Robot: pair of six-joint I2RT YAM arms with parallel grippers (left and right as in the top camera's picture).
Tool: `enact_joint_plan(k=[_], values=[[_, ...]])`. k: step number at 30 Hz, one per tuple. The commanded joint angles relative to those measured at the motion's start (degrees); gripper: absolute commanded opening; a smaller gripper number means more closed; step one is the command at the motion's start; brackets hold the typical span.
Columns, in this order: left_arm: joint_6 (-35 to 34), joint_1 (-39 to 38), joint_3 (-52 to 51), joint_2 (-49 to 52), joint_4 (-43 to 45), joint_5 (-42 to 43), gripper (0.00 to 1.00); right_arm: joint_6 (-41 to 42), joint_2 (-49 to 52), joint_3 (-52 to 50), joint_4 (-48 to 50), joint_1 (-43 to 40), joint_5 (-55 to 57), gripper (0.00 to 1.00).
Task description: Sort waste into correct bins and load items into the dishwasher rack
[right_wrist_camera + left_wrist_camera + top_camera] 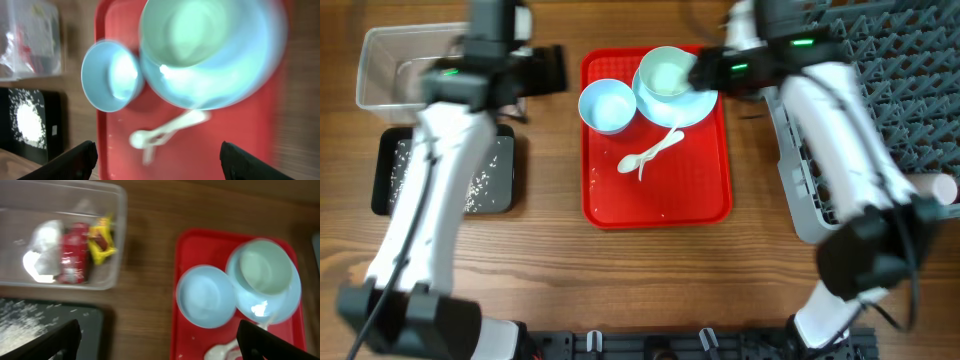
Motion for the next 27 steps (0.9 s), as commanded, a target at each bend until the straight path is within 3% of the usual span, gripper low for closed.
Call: enact_joint_plan(k=[1, 8, 15, 27], values=[[-4.2, 5.4, -0.2, 0.6, -3.4, -0.1, 1.00, 13.0, 6.6, -0.5, 1.1, 6.9, 5.2, 0.83], [-4.1, 9.9, -0.2, 1.8, -7.4, -0.1, 1.00, 19.2, 9.1, -0.5, -0.6, 10.7, 11.6, 0.84], [-4.1, 10.1, -0.2, 2.9, -7.4, -0.1, 1.00, 21.9, 10.8, -0.6, -1.8, 11.3, 15.5, 0.69], [-3.6, 10.2, -0.2, 3.4, -7.8, -0.1, 1.00, 21.7, 17.0, -0.6, -1.9, 11.3, 13.8, 0.61]])
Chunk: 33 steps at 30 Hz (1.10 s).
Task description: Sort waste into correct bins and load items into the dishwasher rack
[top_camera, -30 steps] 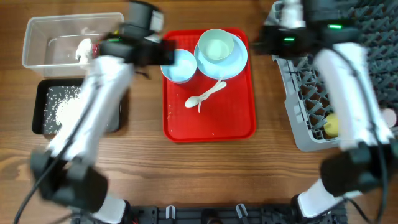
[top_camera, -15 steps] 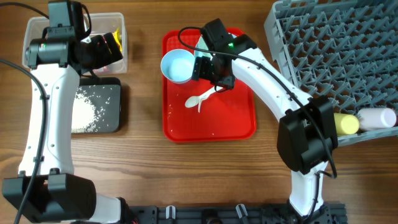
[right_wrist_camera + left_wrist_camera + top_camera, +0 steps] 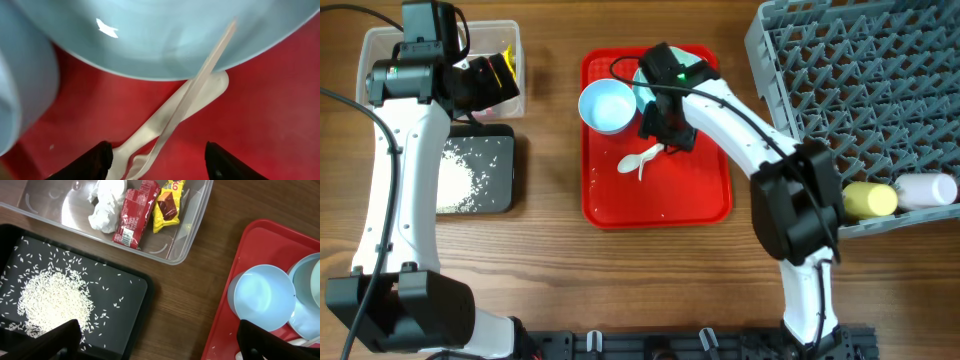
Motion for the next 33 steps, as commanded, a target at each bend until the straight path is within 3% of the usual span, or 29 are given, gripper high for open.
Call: enact_joint_plan(k=[1, 7, 11, 24, 33], values=[[-0.4, 0.3, -0.2, 0.6, -0.3, 0.1, 1.00, 0.8, 1.7, 0.2, 0.1, 0.3, 0.2, 0.59], [-0.4, 0.2, -0.2, 0.6, -0.3, 0.1, 1.00, -1.0, 2.0, 0.2, 0.7, 0.3, 0.4, 0.35], [-0.5, 0.2, -0.2, 0.6, -0.3, 0.1, 1.00, -4.7, 2.0, 0.2, 0.9, 0.1, 0.3, 0.04], [-0.5, 0.2, -0.2, 0.6, -1.2, 0.1, 1.00, -13.8, 1.3, 0.7, -1.2, -0.5, -0.9, 0.04], [-0.5, 0.3, -0.2, 0.6, -1.3, 0.1, 1.00, -25.0, -13.6, 2.0, -8.0, -2.8, -2.0, 0.04]])
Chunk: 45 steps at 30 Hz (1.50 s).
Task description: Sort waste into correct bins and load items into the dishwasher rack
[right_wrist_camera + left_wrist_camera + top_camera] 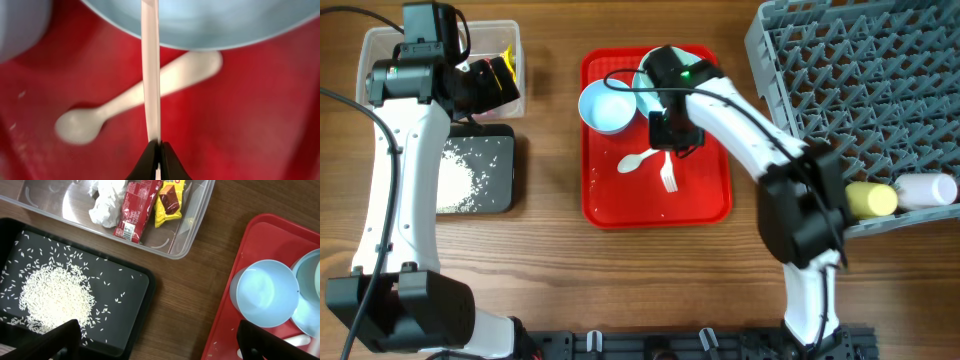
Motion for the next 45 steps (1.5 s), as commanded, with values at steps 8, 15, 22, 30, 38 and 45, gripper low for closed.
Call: enact_joint_plan(k=[8, 15, 22, 30, 38, 45], values=[[-0.5, 0.2, -0.2, 0.6, -0.2, 0.1, 1.00, -17.9, -29.2, 1.9, -15.3, -11.4, 14.1, 0.04], [-0.5, 0.2, -0.2, 0.6, 2.3, 0.1, 1.00, -21.2, -34.7, 1.7, -21.8, -20.8, 20.4, 0.04], [-0.5, 0.3, -0.2, 0.6, 4.6, 0.1, 1.00, -30.1, -34.5, -4.1, -17.7, -26.6, 18.0, 0.04], [-0.5, 0.3, -0.2, 0.6, 4.6, 0.1, 1.00, -40.9, -34.4, -11.1, -12.3, -28.0, 18.0, 0.04], [-0.5, 0.3, -0.2, 0.6, 4.6, 0.1, 1.00, -40.2, -34.1, -21.1, -7.8, -28.0, 16.8, 0.04], [-0.5, 0.3, -0.2, 0.6, 4.6, 0.1, 1.00, -38.1, -34.0, -28.3, -0.7, -28.0, 18.9, 0.04]])
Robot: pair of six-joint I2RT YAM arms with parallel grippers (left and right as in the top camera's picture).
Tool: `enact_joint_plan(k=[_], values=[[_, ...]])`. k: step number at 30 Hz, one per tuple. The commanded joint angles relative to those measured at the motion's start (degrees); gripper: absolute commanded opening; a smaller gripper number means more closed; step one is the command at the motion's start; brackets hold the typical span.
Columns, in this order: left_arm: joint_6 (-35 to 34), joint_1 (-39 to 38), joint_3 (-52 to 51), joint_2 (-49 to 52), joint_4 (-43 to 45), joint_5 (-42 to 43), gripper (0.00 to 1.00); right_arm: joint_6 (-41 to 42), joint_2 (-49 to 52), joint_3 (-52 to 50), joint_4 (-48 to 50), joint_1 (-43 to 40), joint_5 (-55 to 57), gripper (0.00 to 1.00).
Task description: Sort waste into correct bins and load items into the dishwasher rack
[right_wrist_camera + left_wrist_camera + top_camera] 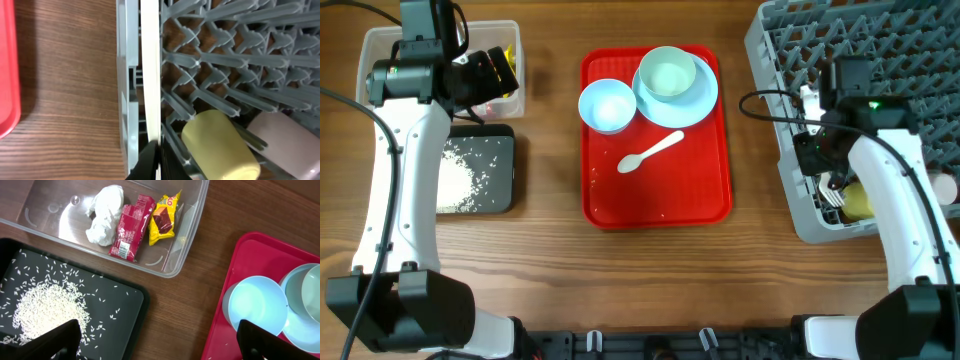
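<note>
My right gripper is shut on the handle of a white plastic fork. It holds the fork over the left edge of the grey dishwasher rack, and the fork's tines show by a yellow cup. On the red tray lie a white spoon, a blue bowl and a green bowl on a blue plate. My left gripper hangs open above the table between the bins and the tray.
A clear bin holds a crumpled tissue, a red wrapper and a yellow wrapper. A black tray with loose rice lies in front of it. A pink cup lies beside the yellow cup in the rack.
My right gripper was over the red tray with the fork in it. It is now at the rack's left edge, still shut on the fork. My left gripper has barely shifted.
First, both arms were blurred, the right over the plate, with fork and spoon crossed on the tray. Then my right gripper was open low around the fork. Then it was shut on the fork above the tray, and now holds it at the rack.
</note>
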Motion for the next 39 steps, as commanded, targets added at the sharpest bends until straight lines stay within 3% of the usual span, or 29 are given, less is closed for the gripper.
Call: enact_joint_plan(k=[1, 4, 5, 6, 7, 8, 12, 14, 18, 20, 26, 30, 36, 39], values=[[-0.5, 0.2, -0.2, 0.6, 0.2, 0.1, 1.00, 3.1, 0.7, -3.6, 2.7, -0.3, 3.2, 0.04], [-0.5, 0.2, -0.2, 0.6, 0.2, 0.1, 1.00, 4.8, 0.7, -3.9, 3.9, -0.4, 3.2, 0.06], [-0.5, 0.3, -0.2, 0.6, 0.2, 0.1, 1.00, 5.5, 0.7, -3.9, 4.3, -0.4, 3.2, 0.21], [-0.5, 0.3, -0.2, 0.6, 0.2, 0.1, 1.00, 5.6, 0.7, -3.9, 4.8, -0.4, 3.3, 0.44], [-0.5, 0.2, -0.2, 0.6, 0.2, 0.1, 1.00, 5.6, 0.7, -3.9, 5.1, -0.4, 3.2, 0.57], [-0.5, 0.2, -0.2, 0.6, 0.2, 0.1, 1.00, 5.6, 0.7, -3.9, 5.7, -0.4, 3.3, 1.00], [-0.5, 0.2, -0.2, 0.6, 0.2, 0.1, 1.00, 9.7, 0.6, -2.1, 7.7, -0.3, 2.0, 1.00], [-0.5, 0.2, -0.2, 0.6, 0.2, 0.1, 1.00, 11.8, 0.6, 0.9, 7.3, -0.3, -4.1, 1.00], [-0.5, 0.2, -0.2, 0.6, 0.2, 0.2, 1.00, 13.1, 0.5, 9.1, 7.7, -0.3, -34.6, 1.00], [-0.5, 0.3, -0.2, 0.6, 0.1, 0.6, 1.00, 15.8, 0.5, 11.3, 9.6, 0.5, -42.5, 1.00], [-0.5, 0.2, -0.2, 0.6, -0.7, 0.8, 1.00, 29.1, 1.5, 12.2, 15.8, 11.4, -32.7, 1.00], [-0.5, 0.3, -0.2, 0.6, -0.9, 0.7, 1.00, 45.1, 4.0, 12.2, 15.8, 19.4, -17.4, 1.00], [-0.5, 0.2, -0.2, 0.6, -1.0, 0.8, 1.00, 45.9, 10.7, 12.2, 20.0, 26.4, -17.3, 1.00], [-0.5, 0.3, -0.2, 0.6, -1.2, 0.8, 1.00, 46.1, 13.4, 12.2, 24.6, 27.7, -23.3, 1.00]])
